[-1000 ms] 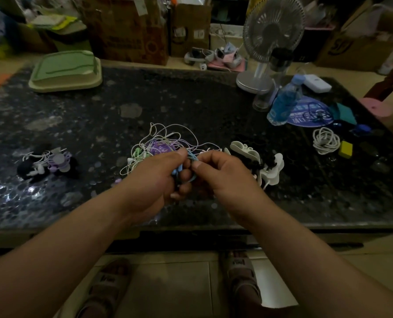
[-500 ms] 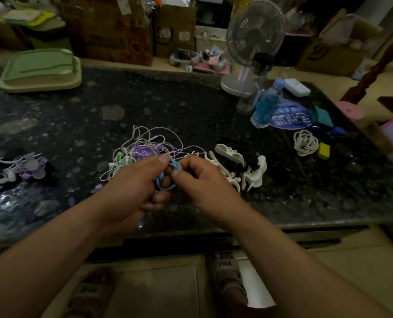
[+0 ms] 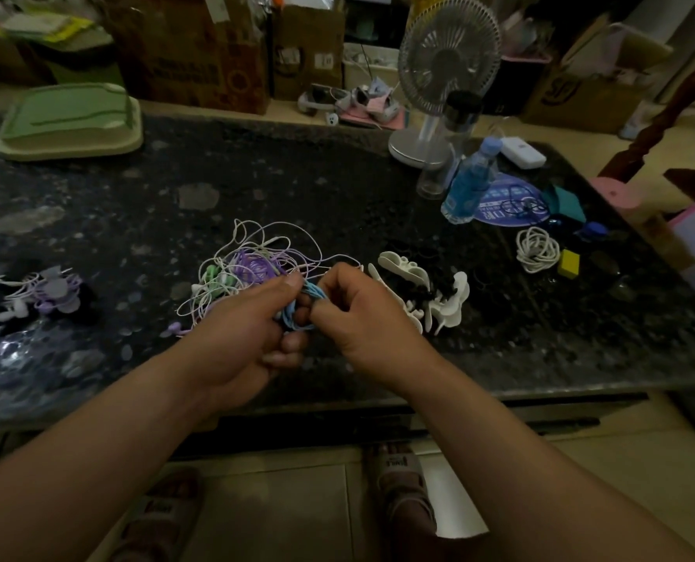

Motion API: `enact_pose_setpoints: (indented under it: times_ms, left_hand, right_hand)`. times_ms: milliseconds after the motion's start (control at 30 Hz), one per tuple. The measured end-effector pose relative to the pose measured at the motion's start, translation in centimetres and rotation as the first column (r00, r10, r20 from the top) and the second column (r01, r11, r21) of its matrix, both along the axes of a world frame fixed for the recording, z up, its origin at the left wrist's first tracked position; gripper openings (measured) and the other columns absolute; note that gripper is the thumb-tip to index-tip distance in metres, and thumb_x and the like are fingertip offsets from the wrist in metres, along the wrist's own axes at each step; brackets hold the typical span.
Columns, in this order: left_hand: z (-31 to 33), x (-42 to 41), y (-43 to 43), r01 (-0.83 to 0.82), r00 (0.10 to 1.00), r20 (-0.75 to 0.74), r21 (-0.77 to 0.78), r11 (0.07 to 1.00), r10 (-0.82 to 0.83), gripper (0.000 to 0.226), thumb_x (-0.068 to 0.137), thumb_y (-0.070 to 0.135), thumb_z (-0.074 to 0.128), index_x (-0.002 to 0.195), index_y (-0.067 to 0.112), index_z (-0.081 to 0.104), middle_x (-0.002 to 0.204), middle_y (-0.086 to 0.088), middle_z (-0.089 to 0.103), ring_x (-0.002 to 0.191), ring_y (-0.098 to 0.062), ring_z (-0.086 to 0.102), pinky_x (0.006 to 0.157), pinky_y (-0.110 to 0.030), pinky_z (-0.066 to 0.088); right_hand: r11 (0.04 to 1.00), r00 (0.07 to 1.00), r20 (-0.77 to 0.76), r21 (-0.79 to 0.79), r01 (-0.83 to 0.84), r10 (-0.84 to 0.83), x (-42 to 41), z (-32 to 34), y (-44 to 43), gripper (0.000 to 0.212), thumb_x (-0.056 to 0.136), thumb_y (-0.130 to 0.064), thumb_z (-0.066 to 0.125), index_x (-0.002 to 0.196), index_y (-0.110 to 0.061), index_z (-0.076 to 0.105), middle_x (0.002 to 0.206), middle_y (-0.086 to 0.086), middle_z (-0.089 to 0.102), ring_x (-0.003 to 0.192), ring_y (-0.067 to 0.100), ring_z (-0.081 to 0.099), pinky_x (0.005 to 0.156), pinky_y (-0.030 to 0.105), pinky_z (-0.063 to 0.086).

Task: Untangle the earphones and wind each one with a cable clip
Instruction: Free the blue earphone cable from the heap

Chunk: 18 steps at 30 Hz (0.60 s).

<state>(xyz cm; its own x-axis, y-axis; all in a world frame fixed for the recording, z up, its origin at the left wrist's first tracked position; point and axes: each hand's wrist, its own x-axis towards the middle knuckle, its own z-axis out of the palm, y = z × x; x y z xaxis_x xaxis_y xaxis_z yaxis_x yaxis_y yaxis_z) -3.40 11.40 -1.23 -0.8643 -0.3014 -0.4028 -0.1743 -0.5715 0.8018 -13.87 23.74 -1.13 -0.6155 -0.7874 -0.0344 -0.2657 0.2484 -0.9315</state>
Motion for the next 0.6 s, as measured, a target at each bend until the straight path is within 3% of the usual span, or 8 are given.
enact_pose_setpoints:
  times_ms: [167, 300, 400, 500, 600]
  left_hand:
    - [-0.1, 0.2, -0.2, 0.075, 0.997, 0.008, -0.006, 0.997, -0.075, 0.027, 0.107, 0.032, 0.049, 0.096, 0.008, 0.056, 0.077, -0.007, 0.053, 0.051, -0.011, 0.041, 0.038, -0.019, 0.027]
    - [0.0, -0.3, 0.5, 0.043, 0.999, -0.020, -0.050, 0.998, -0.044, 0.029, 0.109, 0.030, 0.046, 0.093, 0.008, 0.054, 0.073, -0.006, 0.052, 0.051, -0.012, 0.041, 0.037, -0.019, 0.028]
    - [-0.1, -0.6, 1.4, -0.001, 1.000, 0.019, -0.258, 0.966, 0.007, 0.031, 0.112, 0.029, 0.041, 0.089, 0.011, 0.053, 0.071, -0.004, 0.050, 0.050, -0.011, 0.040, 0.038, -0.019, 0.029]
    - [-0.5, -0.8, 1.8, -0.005, 0.993, 0.105, -0.445, 0.895, 0.057, 0.031, 0.112, 0.030, 0.042, 0.087, 0.014, 0.054, 0.070, -0.002, 0.049, 0.046, -0.006, 0.043, 0.039, -0.017, 0.033]
    - [-0.5, -1.1, 1.5, -0.028, 0.989, 0.120, -0.425, 0.905, 0.087, 0.031, 0.111, 0.030, 0.044, 0.087, 0.015, 0.056, 0.066, 0.000, 0.050, 0.044, -0.005, 0.043, 0.040, -0.018, 0.034]
  right_hand:
    - [1.000, 0.993, 0.113, 0.016, -0.024, 0.022, -0.2, -0.2, 0.7, 0.012, 0.090, -0.021, 0.069, 0.089, -0.013, 0.060, 0.091, 0.021, 0.069, 0.075, 0.022, 0.059, 0.070, 0.053, 0.053]
    - [0.997, 0.985, 0.158, 0.039, 0.069, -0.075, -0.1, -0.3, 0.7, 0.020, 0.093, -0.026, 0.068, 0.097, -0.008, 0.064, 0.095, 0.022, 0.072, 0.077, 0.029, 0.064, 0.075, 0.058, 0.055]
    - [0.992, 0.981, 0.155, 0.070, 0.104, -0.114, 0.0, -0.7, 0.7, 0.013, 0.099, -0.025, 0.065, 0.098, -0.012, 0.068, 0.094, 0.017, 0.075, 0.084, 0.039, 0.071, 0.078, 0.056, 0.057]
    - [0.989, 0.997, 0.041, 0.140, 0.057, -0.064, 0.2, -1.0, 0.6, 0.011, 0.101, -0.027, 0.061, 0.098, -0.020, 0.069, 0.089, 0.005, 0.074, 0.074, 0.020, 0.068, 0.074, 0.045, 0.057]
    - [0.983, 1.000, 0.016, 0.182, 0.008, -0.011, 0.0, -1.1, 0.6, 0.010, 0.101, -0.030, 0.061, 0.106, -0.026, 0.069, 0.092, -0.001, 0.074, 0.078, 0.016, 0.070, 0.077, 0.043, 0.058]
